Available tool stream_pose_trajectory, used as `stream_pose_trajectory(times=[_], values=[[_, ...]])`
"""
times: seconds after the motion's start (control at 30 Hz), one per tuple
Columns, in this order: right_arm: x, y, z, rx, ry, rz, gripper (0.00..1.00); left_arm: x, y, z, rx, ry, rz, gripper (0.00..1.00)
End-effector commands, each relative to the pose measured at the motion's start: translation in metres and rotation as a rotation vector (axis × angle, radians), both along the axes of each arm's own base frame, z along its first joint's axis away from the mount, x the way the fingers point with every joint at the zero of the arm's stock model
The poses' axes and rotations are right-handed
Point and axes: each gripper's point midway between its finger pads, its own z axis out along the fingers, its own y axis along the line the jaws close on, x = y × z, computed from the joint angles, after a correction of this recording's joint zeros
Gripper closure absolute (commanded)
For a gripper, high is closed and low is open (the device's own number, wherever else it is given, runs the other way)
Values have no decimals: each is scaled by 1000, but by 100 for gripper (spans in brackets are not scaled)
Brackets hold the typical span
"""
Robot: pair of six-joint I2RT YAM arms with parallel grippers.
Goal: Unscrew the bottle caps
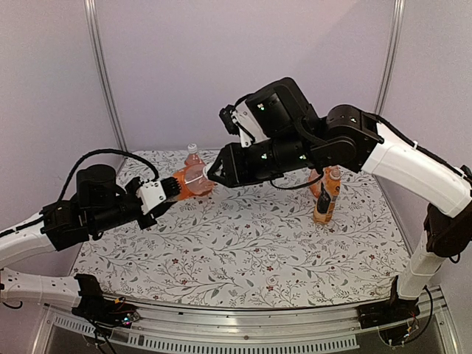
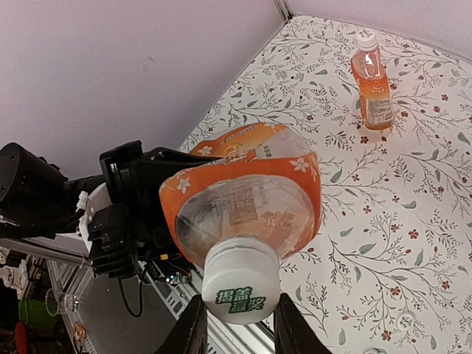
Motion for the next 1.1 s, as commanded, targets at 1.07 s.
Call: stream_pose_trajectory(times=[1.07], values=[[-94,-12,-43,-317,-479,878,100,-135,-43,1,-131,566,-626,93]])
